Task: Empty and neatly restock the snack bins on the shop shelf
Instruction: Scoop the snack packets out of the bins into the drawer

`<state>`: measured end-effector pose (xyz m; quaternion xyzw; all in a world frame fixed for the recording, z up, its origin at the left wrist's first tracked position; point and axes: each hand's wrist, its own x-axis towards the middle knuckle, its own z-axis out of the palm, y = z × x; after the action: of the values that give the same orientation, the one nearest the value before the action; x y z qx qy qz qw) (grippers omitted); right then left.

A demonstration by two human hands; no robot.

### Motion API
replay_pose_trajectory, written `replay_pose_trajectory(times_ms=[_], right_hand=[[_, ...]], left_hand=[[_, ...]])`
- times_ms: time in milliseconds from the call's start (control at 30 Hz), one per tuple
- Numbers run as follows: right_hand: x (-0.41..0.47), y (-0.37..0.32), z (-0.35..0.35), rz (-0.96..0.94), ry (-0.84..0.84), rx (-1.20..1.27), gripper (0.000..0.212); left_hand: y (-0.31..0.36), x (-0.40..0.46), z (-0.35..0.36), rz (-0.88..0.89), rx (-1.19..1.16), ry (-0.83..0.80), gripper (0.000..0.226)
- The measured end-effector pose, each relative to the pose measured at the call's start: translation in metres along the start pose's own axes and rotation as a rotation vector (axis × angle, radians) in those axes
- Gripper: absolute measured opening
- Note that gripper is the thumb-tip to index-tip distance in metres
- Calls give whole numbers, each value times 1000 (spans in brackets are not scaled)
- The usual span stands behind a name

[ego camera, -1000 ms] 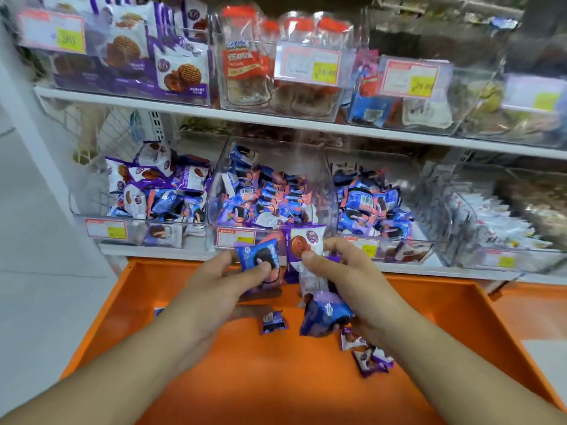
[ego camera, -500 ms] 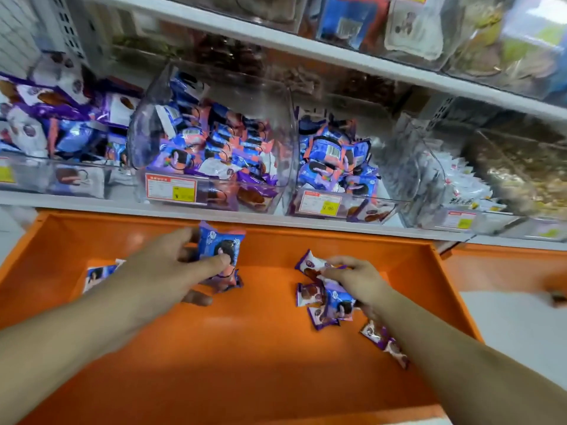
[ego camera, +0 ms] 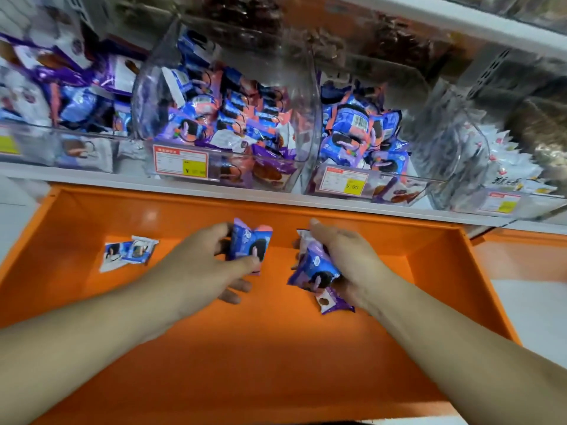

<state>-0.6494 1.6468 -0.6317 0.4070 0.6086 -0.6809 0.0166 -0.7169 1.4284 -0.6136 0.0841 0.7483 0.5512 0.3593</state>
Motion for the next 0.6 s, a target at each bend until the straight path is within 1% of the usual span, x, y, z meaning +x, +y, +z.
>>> replay_pose_trajectory(times_ms=[67, 100, 200, 267, 367, 467, 533, 600], right_hand=[[-13, -3, 27, -67, 27, 44, 31], [-19, -4, 37, -87, 44, 69, 31], [-36, -8, 59, -101, 80, 158, 30], [-44, -8, 67, -78, 81, 197, 29], [-54, -8, 72, 2, 15, 297, 29], [-57, -12, 66, 58, 19, 374, 35], [-54, -14, 56, 48, 8, 364, 34], [-47, -14, 45, 27, -19, 302, 33]], left_hand=[[-1, -9, 6, 34, 13, 8, 38], [0, -14, 8, 55, 53, 13, 41], [5, -27, 12, 103, 102, -15, 56], [6, -32, 13, 137, 92, -7, 59], [11, -36, 7, 171, 51, 48, 56], [15, -37, -7, 161, 75, 63, 51], [16, -38, -18, 151, 106, 85, 46], [15, -37, -27, 149, 111, 108, 44]])
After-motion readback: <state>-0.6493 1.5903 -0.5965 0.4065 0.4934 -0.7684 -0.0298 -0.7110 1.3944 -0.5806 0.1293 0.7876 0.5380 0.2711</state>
